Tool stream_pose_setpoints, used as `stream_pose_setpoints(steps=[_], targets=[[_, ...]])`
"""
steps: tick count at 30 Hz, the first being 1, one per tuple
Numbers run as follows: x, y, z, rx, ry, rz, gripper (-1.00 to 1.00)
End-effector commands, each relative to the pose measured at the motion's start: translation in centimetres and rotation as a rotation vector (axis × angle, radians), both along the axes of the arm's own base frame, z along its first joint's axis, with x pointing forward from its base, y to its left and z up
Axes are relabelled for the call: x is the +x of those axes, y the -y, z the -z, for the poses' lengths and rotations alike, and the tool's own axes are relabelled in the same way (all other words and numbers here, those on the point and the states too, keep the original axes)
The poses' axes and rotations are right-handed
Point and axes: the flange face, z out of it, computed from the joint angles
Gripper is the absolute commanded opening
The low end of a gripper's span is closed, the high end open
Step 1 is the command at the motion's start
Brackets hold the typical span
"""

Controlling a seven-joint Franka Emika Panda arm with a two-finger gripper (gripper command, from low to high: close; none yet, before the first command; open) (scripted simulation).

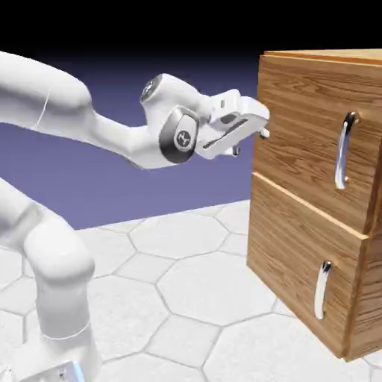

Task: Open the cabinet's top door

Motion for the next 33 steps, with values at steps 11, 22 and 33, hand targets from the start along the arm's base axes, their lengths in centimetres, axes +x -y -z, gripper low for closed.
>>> stream_pose_setpoints(steps=[11, 22, 33], targets=[[-1.5, 2.8, -4.6, -0.515, 0.215, -0.23, 0.0], [-1.7, 7.7, -5.6, -1.041, 0.37, -0.353, 0.0], [0.4, 13.6, -2.7, -1.571, 0.429, -0.423, 0.0]])
